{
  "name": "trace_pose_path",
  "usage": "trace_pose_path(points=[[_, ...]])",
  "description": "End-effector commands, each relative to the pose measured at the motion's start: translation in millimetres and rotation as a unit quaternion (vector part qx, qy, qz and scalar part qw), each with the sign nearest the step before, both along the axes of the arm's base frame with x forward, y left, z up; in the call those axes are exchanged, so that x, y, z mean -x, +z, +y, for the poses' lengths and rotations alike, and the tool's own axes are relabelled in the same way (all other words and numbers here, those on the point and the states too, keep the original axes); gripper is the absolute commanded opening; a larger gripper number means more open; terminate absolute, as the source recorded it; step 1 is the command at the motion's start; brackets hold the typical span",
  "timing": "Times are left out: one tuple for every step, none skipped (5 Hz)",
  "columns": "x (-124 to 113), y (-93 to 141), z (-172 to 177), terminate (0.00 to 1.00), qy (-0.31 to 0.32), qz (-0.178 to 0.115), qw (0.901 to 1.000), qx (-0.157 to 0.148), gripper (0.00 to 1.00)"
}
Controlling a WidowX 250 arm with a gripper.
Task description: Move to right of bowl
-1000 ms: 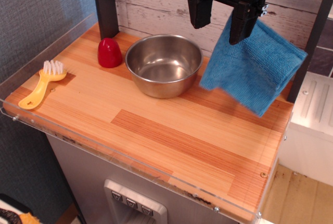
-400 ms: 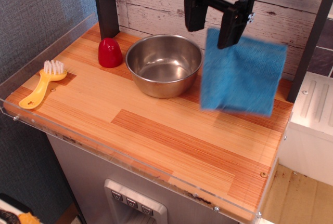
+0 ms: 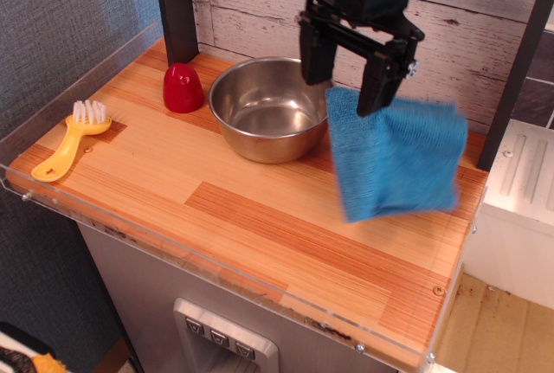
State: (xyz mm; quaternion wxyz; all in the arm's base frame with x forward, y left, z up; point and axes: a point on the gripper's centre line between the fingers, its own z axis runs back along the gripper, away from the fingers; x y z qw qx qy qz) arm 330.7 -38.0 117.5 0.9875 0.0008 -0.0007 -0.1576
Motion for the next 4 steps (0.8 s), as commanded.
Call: trace_pose_path(points=[[-0.6, 9.6, 0.0, 0.00, 0.043, -0.068, 0.9966, 0.017, 1.00], [1.5, 9.1, -2.3, 0.00, 0.034, -0.068, 0.9970, 0.015, 1.00], [1.5, 9.1, -2.3, 0.00, 0.034, -0.068, 0.9970, 0.015, 1.00], [1.5, 9.1, -2.3, 1.00, 0.034, -0.068, 0.9970, 0.015, 1.00]])
